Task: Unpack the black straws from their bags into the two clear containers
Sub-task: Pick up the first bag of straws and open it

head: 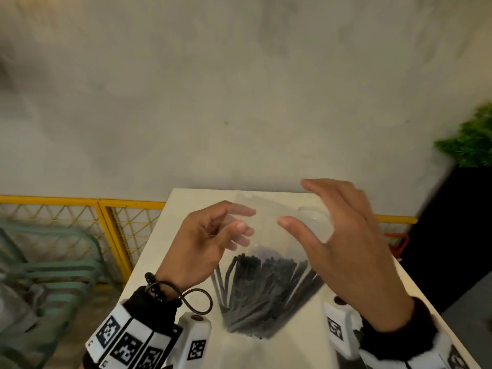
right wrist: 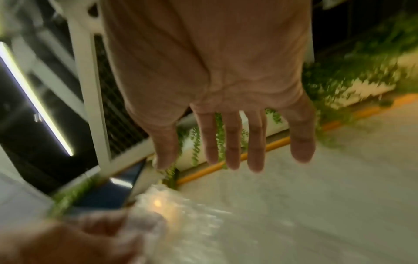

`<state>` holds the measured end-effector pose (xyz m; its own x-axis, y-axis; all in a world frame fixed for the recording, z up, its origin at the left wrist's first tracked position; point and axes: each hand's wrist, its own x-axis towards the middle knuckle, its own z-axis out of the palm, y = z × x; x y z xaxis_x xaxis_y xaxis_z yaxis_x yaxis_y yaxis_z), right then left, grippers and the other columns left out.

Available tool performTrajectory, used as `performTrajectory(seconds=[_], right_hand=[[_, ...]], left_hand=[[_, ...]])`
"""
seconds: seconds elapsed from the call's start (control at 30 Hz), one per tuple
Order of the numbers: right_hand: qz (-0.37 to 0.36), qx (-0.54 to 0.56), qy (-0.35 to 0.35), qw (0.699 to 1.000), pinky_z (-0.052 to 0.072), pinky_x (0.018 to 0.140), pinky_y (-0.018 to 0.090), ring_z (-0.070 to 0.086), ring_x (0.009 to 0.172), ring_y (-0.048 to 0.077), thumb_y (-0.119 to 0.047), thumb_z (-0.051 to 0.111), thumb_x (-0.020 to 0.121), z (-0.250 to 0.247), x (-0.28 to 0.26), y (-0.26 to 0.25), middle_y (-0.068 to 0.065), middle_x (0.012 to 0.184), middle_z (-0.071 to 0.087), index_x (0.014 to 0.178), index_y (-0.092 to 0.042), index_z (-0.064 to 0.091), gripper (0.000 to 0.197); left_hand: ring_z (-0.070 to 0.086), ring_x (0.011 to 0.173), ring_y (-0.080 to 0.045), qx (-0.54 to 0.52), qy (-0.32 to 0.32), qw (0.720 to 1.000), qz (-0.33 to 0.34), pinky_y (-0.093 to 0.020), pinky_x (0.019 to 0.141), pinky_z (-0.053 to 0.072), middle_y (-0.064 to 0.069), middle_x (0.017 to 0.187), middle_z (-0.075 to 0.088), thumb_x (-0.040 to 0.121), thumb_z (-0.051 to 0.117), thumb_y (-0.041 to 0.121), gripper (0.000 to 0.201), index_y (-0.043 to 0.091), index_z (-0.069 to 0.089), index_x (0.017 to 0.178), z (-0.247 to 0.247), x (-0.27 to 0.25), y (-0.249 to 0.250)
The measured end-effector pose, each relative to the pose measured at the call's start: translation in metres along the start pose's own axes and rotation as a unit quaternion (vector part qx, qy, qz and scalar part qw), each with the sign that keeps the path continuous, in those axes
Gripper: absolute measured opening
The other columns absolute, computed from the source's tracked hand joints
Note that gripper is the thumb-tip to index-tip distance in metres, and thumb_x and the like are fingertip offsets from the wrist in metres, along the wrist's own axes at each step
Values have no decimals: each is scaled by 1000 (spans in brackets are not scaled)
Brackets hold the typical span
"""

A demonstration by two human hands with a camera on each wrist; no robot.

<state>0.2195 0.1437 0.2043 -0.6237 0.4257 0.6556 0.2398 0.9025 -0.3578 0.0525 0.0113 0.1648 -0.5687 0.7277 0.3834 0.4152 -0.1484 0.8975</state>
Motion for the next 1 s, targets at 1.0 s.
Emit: performTrajectory(seconds=[1.0], right_hand=[[157, 124, -128, 971, 48, 69, 16, 67, 78, -2, -33, 85, 68, -15, -53, 64, -27, 75, 73, 67, -34, 76, 9]], left_hand=[[73, 64, -22, -23, 126, 989, 78, -34, 58, 54, -8, 73, 69, 91, 66, 13, 14, 19, 67, 79, -7, 15, 42]])
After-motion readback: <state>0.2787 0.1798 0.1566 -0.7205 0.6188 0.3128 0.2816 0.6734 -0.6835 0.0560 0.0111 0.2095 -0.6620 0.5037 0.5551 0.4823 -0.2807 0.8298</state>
